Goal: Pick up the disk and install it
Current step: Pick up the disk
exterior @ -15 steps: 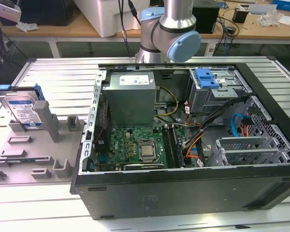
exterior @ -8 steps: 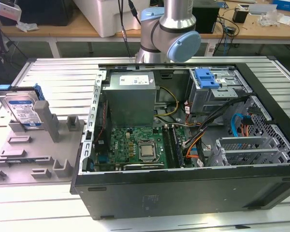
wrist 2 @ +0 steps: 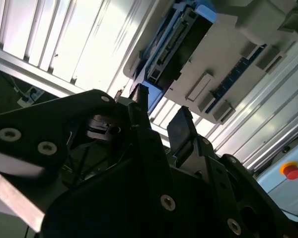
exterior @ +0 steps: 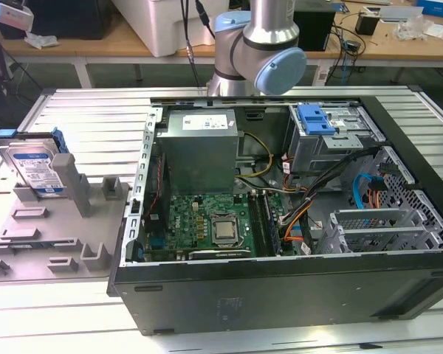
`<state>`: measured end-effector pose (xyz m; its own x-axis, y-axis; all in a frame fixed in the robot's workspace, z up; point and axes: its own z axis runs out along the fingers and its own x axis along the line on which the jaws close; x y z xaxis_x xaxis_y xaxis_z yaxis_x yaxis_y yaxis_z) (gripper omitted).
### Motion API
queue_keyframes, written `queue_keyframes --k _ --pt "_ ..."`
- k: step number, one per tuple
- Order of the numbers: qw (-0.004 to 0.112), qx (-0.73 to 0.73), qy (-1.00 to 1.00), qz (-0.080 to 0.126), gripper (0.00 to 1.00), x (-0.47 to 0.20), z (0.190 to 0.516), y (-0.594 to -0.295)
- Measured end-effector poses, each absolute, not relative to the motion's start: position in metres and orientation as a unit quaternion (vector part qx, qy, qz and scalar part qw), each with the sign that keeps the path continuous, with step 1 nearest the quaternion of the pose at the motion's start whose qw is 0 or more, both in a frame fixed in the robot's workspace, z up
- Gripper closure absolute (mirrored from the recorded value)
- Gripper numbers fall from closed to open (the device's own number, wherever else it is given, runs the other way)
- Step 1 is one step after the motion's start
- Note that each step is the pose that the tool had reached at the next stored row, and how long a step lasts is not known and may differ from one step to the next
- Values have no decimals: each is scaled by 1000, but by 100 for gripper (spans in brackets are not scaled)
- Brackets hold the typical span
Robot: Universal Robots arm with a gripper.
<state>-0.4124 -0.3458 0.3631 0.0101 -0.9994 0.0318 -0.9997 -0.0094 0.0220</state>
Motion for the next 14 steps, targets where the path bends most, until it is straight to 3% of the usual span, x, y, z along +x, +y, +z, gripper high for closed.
queue_keyframes --k 14 --pt "19 710 -703 4 56 -422 361 -345"
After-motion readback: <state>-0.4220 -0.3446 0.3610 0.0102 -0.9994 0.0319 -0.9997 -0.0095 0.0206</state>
